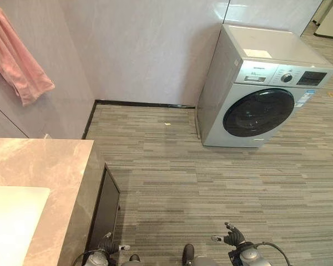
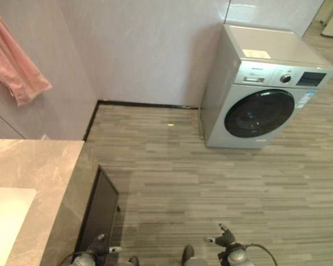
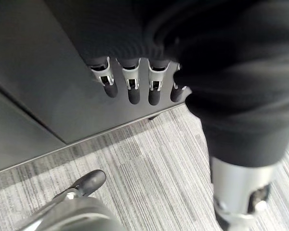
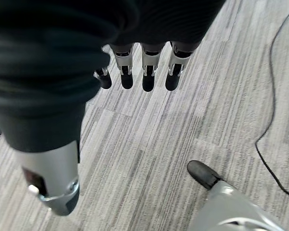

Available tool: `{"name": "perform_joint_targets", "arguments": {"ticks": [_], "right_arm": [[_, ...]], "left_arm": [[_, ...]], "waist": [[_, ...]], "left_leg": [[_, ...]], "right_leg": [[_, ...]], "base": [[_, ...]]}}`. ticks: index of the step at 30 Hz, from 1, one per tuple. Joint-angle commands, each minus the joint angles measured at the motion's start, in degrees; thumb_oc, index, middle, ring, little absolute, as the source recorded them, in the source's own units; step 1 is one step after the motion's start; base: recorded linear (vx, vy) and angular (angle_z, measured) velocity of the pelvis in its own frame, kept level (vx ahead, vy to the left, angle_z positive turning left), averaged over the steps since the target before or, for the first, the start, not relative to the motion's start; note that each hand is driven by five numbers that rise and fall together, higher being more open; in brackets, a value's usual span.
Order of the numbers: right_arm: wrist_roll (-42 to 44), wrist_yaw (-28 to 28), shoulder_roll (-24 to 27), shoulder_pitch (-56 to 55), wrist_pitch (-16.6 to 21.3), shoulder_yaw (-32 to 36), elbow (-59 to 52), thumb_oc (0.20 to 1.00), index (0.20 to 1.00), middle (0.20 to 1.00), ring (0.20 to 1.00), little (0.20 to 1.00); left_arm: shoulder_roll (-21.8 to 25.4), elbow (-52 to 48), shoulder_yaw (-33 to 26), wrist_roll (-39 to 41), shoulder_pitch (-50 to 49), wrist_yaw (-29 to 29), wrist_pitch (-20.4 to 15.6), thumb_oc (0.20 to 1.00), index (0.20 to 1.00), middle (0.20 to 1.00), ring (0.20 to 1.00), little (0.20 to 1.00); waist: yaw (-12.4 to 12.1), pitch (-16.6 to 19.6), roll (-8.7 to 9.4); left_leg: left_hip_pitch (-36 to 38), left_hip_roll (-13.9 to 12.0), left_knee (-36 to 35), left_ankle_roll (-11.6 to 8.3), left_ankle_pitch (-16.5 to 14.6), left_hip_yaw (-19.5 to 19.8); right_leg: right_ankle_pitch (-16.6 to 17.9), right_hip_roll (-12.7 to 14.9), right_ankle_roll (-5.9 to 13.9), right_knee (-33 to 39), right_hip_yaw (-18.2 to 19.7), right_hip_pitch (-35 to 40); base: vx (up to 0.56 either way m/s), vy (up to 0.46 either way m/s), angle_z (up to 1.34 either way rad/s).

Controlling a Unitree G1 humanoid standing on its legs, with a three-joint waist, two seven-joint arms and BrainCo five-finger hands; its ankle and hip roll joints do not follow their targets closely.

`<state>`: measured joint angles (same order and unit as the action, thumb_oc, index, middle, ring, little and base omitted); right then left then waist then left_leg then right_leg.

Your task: Put brush and paste in cup on sink, flatten towel.

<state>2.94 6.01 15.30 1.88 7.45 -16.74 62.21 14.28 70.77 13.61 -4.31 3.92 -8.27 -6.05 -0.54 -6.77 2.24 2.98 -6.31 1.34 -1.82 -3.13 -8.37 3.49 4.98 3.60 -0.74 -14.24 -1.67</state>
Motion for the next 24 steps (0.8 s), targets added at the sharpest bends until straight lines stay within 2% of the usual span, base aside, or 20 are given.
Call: {"name": "perform_joint_targets", "arguments": {"ticks": [1,5,8,9,10,11,16,17,18,20,21,22,24], "right_arm": [[4.34,-0.14,0.74,1.18,2.35,0.44,-1.51,1.000,1.000,1.000,1.000,1.000],[6.72,0.00,1.78,1.22,2.99,1.17,-3.19,1.000,1.000,1.000,1.000,1.000],[8.49,1.22,2.92,1.93,3.69,2.16,-7.19,1.000,1.000,1.000,1.000,1.000],[10.06,2.08,3.34,2.57,4.64,2.65,-9.41,1.000,1.000,1.000,1.000,1.000],[10.06,2.08,3.35,2.56,4.63,2.66,-9.42,1.000,1.000,1.000,1.000,1.000],[10.84,3.09,2.52,3.62,5.52,2.85,-10.42,1.000,1.000,1.000,1.000,1.000],[13.97,3.59,1.78,4.56,7.10,4.72,-13.43,1.000,1.000,1.000,1.000,1.000],[13.70,3.57,1.67,4.40,7.27,4.70,-14.09,1.000,1.000,1.000,1.000,1.000],[12.94,3.80,1.45,3.96,7.39,4.54,-15.99,1.000,1.000,1.000,1.000,1.000],[12.72,3.83,1.06,4.04,7.47,4.16,-18.06,1.000,1.000,1.000,1.000,1.000],[12.43,3.83,0.95,3.84,7.49,4.03,-19.27,1.000,1.000,1.000,1.000,1.000],[12.06,3.90,0.85,3.59,7.57,4.16,-21.07,1.000,1.000,1.000,1.000,1.000],[12.26,3.83,0.84,3.07,7.67,4.51,-22.36,1.000,1.000,1.000,1.000,1.000]], "left_arm": [[2.06,0.41,-1.61,2.68,2.87,-0.68,-1.94,1.000,1.000,1.000,1.000,1.000],[2.45,-1.28,-3.28,6.46,3.00,-1.79,-2.74,1.000,1.000,1.000,1.000,1.000],[2.75,-5.27,-3.16,9.45,4.19,-3.95,-3.86,1.000,1.000,1.000,1.000,1.000],[3.22,-9.52,-2.25,10.64,4.69,-5.87,-5.10,1.000,1.000,1.000,1.000,1.000],[3.22,-9.55,-2.25,10.64,4.67,-5.88,-5.08,1.000,1.000,1.000,1.000,1.000],[3.47,-13.28,-1.77,12.33,5.05,-6.64,-6.57,1.000,1.000,1.000,1.000,1.000],[3.54,-22.40,-2.00,17.92,2.30,-4.34,-9.82,1.000,1.000,1.000,1.000,1.000],[3.44,-24.13,-1.72,17.90,1.48,-4.18,-10.02,1.000,1.000,1.000,1.000,1.000],[3.40,-26.62,-1.71,17.64,0.35,-4.08,-10.29,1.000,1.000,1.000,1.000,1.000],[3.61,-28.49,-1.91,17.44,-0.20,-4.50,-10.49,1.000,1.000,1.000,1.000,1.000],[3.45,-29.46,-1.90,17.26,-0.57,-4.54,-10.65,1.000,1.000,1.000,1.000,1.000],[3.32,-30.09,-2.04,17.10,-0.72,-4.74,-10.80,1.000,1.000,1.000,1.000,1.000],[3.53,-31.14,-1.99,16.56,-0.92,-4.89,-10.69,1.000,1.000,1.000,1.000,1.000]], "waist": [[0.21,-0.19,1.92],[1.09,-1.80,2.16],[1.49,-4.57,1.91],[1.97,-5.91,1.40],[1.96,-5.94,1.42],[1.50,-7.01,1.64],[0.75,-7.04,0.85],[0.55,-6.81,0.69],[0.30,-6.41,0.34],[-0.10,-6.86,0.08],[-0.17,-7.28,-0.31],[0.14,-8.03,-1.52],[0.42,-7.90,-1.84]], "left_leg": [[-1.54,2.50,0.94,0.35,0.24,1.59],[-5.08,1.71,10.20,-0.66,-2.02,1.03],[-9.79,2.10,16.14,-0.63,-2.84,2.08],[-11.92,2.13,16.44,0.12,-3.18,2.72],[-11.91,2.15,16.49,0.13,-3.22,2.71],[-13.00,3.08,20.34,1.37,-5.09,3.13],[-11.11,4.12,20.60,3.34,-7.99,2.41],[-10.37,4.66,19.98,3.68,-8.24,2.26],[-8.66,5.94,17.96,4.45,-8.05,2.38],[-6.88,6.83,15.40,5.30,-7.68,1.54],[-5.81,7.13,14.63,5.79,-7.79,1.22],[-4.24,6.94,13.78,6.29,-7.76,1.35],[-3.50,6.95,13.36,6.34,-7.90,1.64]], "right_leg": [[-4.67,-0.29,2.56,-4.58,1.89,-0.84],[-7.18,-0.42,1.35,-7.82,1.27,-1.67],[-9.55,0.56,1.53,-16.18,0.14,-4.42],[-10.86,1.05,2.22,-21.30,-0.07,-6.91],[-10.93,1.08,2.23,-21.40,-0.06,-6.93],[-11.37,1.81,2.36,-25.51,0.45,-8.32],[-12.49,2.72,2.68,-25.60,1.44,-7.20],[-12.13,2.90,3.05,-25.06,1.82,-6.72],[-8.65,3.49,4.86,-26.37,2.70,-7.00],[-1.06,4.85,7.46,-31.56,3.96,-9.75],[1.59,5.74,7.98,-34.13,4.19,-10.83],[2.99,6.66,7.90,-38.97,3.91,-13.17],[2.34,6.59,7.75,-40.24,3.91,-13.85]], "base": [[0.03,-0.118,-0.04],[0.01,-0.114,0.03],[-0.05,-0.032,0.20],[-0.06,0.024,0.46],[-0.01,0.039,0.39],[0.01,0.016,0.06],[0.12,0.121,-0.10],[0.21,0.232,-0.27],[0.20,0.253,-0.27],[0.14,0.246,-0.02],[0.14,0.281,-0.01],[0.11,0.204,-0.16],[0.15,0.120,-0.18]]}}
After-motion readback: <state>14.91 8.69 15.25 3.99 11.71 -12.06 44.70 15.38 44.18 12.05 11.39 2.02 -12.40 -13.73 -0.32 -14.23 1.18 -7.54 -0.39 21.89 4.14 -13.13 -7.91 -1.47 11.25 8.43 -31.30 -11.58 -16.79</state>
